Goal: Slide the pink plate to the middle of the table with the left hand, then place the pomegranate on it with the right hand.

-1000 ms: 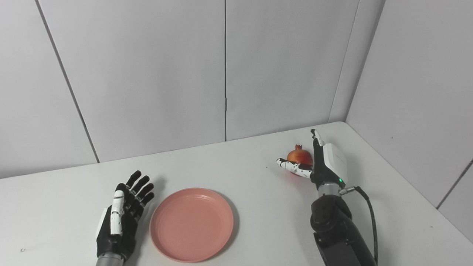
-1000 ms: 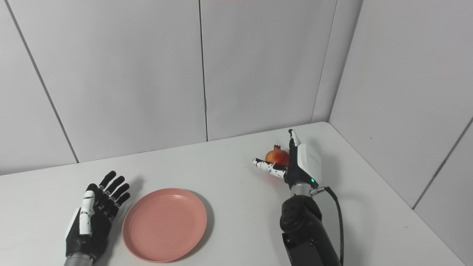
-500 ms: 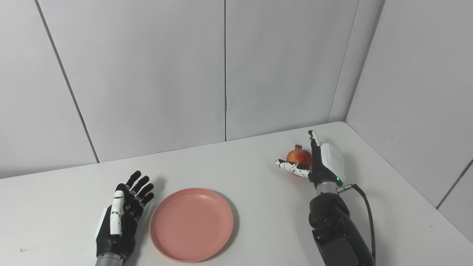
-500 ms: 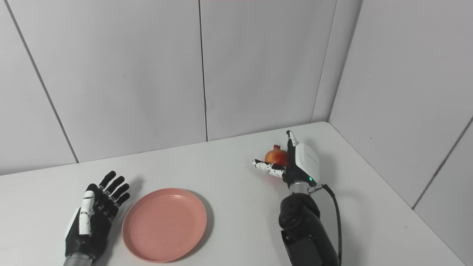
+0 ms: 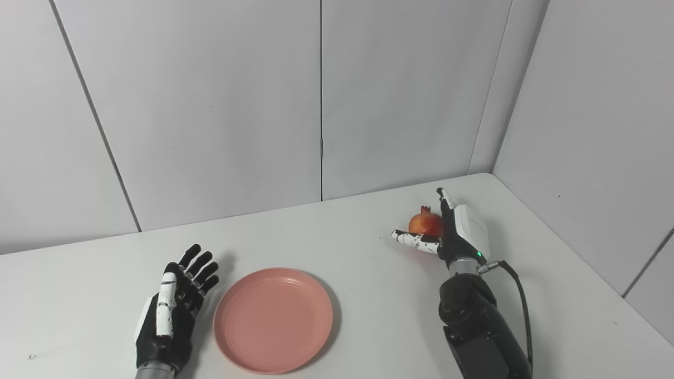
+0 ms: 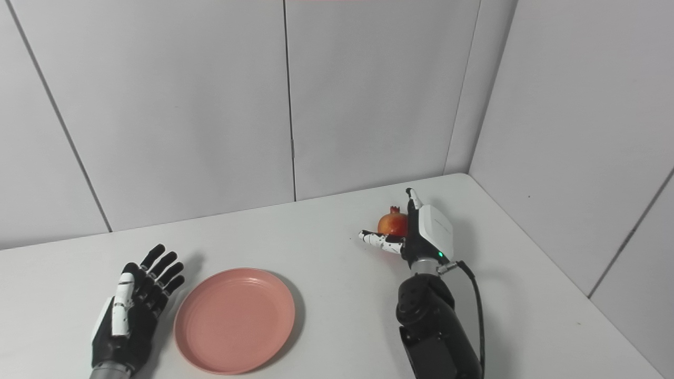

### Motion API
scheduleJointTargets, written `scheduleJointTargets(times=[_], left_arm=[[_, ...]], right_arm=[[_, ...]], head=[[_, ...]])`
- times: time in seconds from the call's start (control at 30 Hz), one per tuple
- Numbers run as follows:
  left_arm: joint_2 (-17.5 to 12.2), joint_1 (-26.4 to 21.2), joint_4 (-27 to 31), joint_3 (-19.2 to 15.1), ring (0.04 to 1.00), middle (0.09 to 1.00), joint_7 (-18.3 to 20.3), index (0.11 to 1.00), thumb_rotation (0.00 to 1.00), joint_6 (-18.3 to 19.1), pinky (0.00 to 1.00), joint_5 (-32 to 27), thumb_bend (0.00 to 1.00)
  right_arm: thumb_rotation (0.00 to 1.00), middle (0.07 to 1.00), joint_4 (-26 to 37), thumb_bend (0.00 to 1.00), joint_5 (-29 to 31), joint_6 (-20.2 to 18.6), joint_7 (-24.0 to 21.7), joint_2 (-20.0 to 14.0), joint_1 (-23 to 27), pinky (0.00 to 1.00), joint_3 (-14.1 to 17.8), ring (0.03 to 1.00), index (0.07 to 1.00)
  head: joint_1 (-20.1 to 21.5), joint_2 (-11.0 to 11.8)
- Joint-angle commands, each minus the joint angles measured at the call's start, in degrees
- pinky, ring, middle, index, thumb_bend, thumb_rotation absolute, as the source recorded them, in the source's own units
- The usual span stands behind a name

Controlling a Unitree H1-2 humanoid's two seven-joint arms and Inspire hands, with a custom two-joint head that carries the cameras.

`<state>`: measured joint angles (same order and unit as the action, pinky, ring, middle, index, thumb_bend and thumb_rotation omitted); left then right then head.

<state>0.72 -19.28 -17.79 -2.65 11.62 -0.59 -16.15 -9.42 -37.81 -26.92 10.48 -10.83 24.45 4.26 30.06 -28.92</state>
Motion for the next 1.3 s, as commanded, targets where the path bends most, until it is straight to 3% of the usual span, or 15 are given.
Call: scheduleJointTargets(times=[0.0, 0.17, 0.23, 0.33, 0.43, 0.53, 0.57, 0.63, 0.7, 1.1, 1.27], left_arm=[[-0.65, 2.99, -1.79, -0.3, 0.869, 0.877, 0.18, 0.862, 1.0, 1.1, 0.88, 0.08, 0.39], [-0.67, 3.08, -1.62, -0.18, 0.864, 0.873, -0.03, 0.859, 1.0, 1.11, 0.88, 0.41, 0.39], [-0.7, 3.07, -1.76, -0.17, 0.862, 0.871, 0.02, 0.857, 1.0, 0.93, 0.88, 0.47, 0.39], [-0.66, 3.16, -1.59, -0.15, 0.861, 0.871, 0.0, 0.856, 1.0, 0.99, 0.87, 0.48, 0.39], [-0.64, 3.21, -1.38, -0.15, 0.863, 0.874, 0.08, 0.86, 1.0, 1.24, 0.88, 0.32, 0.39], [-0.66, 3.3, -1.13, -0.1, 0.864, 0.874, -0.02, 0.86, 1.0, 1.48, 0.88, 0.41, 0.39], [-0.68, 3.31, -1.18, -0.07, 0.864, 0.874, 0.06, 0.861, 1.0, 1.37, 0.88, 0.43, 0.39], [-0.66, 3.29, -1.26, -0.06, 0.864, 0.874, 0.11, 0.861, 1.0, 1.27, 0.88, 0.4, 0.39], [-0.6, 3.24, -1.33, -0.1, 0.861, 0.87, 0.05, 0.859, 1.0, 1.3, 0.87, 0.36, 0.39], [-0.55, 3.09, -1.74, -0.12, 0.86, 0.87, 0.19, 0.86, 1.0, 1.05, 0.87, 0.25, 0.39], [-0.34, 3.07, -1.91, -0.22, 0.86, 0.869, 0.02, 0.859, 1.0, 0.95, 0.87, 0.2, 0.39]], right_arm=[[0.38, 0.911, 1.2, 0.97, -1.35, 0.02, -0.36, -1.09, 2.77, 0.71, 0.26, 0.847, 0.912], [0.31, 0.865, 1.44, 0.96, -3.36, 0.01, -1.79, -1.15, 2.7, 0.68, 0.53, 0.814, 0.869], [0.28, 0.809, 1.53, 0.94, -4.41, 0.02, -2.3, -0.91, 2.7, 0.64, 0.96, 0.759, 0.829], [0.2, 0.682, 1.4, 0.92, -3.95, 0.02, -1.69, -0.99, 2.65, 0.48, 1.01, 0.602, 0.769], [0.12, 0.654, 0.62, 0.89, -4.12, 0.07, -0.84, -1.74, 2.58, 0.5, 0.14, 0.586, 0.686], [0.05, 0.585, -0.16, 0.86, -4.37, 0.14, -0.2, -2.39, 2.59, 0.43, -0.9, 0.51, 0.61], [0.08, 0.568, -0.44, 0.73, -4.44, 0.13, 0.06, -2.53, 2.63, 0.4, -1.18, 0.49, 0.563], [0.11, 0.551, -1.18, 0.59, -4.29, 0.13, 0.63, -2.72, 2.83, 0.38, -1.55, 0.473, 0.514], [0.02, 0.485, -1.67, 0.54, -4.05, 0.15, 1.07, -2.88, 2.98, 0.38, -1.83, 0.466, 0.504], [0.0, 0.512, -0.12, 0.53, -2.37, 1.01, 3.06, -3.57, 2.84, 0.4, -2.54, 0.486, 0.476], [0.0, 0.525, 2.07, 0.52, -1.38, 1.52, 3.37, -3.49, 2.39, 0.39, -2.6, 0.407, 0.489]], head=[[-0.05, -0.03], [-0.1, -0.17], [-0.11, -0.16], [-0.1, -0.2], [-0.1, -0.4], [-0.1, -0.4], [-0.1, -0.4], [-0.19, -0.47], [-0.16, -0.45], [-0.45, -0.42], [-0.94, -0.43]])
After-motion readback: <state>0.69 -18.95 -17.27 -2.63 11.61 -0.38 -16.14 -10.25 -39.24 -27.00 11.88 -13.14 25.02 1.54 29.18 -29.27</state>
